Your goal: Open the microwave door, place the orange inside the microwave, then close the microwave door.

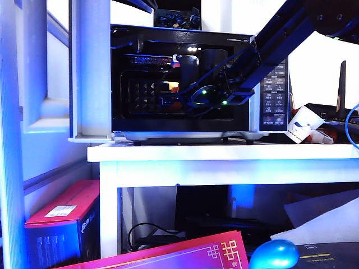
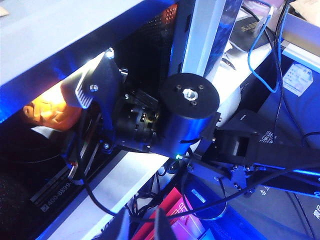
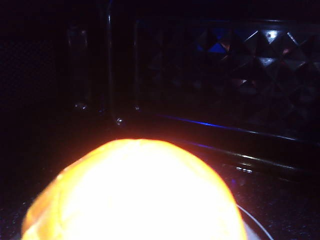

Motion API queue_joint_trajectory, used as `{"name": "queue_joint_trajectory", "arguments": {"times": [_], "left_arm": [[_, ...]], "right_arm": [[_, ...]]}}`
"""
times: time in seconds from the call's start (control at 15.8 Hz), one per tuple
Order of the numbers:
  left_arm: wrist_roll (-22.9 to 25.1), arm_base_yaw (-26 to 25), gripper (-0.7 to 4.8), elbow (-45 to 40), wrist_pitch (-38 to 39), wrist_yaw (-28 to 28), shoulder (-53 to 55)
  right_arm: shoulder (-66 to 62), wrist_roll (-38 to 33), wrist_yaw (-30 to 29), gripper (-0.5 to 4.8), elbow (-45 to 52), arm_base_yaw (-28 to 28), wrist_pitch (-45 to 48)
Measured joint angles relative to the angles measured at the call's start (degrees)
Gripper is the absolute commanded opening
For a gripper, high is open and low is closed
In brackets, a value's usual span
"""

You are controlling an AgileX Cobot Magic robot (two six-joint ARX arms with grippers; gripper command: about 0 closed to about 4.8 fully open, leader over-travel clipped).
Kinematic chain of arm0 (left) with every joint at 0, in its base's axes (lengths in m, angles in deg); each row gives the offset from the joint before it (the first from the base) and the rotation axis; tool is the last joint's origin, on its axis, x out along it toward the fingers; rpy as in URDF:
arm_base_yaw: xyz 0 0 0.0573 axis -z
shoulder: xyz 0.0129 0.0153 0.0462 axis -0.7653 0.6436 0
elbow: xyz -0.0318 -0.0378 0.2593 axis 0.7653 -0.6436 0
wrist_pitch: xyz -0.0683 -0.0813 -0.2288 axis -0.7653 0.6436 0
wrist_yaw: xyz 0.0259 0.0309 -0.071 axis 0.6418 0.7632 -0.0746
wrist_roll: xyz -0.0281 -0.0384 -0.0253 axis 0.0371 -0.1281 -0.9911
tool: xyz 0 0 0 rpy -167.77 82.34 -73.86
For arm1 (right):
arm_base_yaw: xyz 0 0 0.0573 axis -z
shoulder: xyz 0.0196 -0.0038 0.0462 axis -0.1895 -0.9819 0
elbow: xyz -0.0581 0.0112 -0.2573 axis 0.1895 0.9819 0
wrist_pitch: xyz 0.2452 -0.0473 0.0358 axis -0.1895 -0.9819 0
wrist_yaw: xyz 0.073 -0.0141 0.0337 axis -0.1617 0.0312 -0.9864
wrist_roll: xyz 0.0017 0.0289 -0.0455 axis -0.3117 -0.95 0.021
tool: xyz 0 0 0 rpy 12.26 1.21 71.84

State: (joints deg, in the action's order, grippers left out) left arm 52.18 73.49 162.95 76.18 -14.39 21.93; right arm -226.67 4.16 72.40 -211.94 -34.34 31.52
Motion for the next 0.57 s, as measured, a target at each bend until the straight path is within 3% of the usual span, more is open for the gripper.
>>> {"name": "queue_joint_trajectory", "arguments": {"times": [0.13,0.25,0.57], "left_arm": [[0.1,0.0,0.83,0.0,0.0,0.0,0.0],[0.2,0.0,0.83,0.0,0.0,0.0,0.0],[0.2,0.0,0.83,0.0,0.2,0.0,0.0]], "right_arm": [[0.0,0.0,0.0,3.38,0.0,0.0,-0.1],[-0.3,0.0,0.0,4.79,0.0,0.0,-0.1],[-0.7,-0.2,0.0,4.79,0.0,0.0,-2.5]]}}
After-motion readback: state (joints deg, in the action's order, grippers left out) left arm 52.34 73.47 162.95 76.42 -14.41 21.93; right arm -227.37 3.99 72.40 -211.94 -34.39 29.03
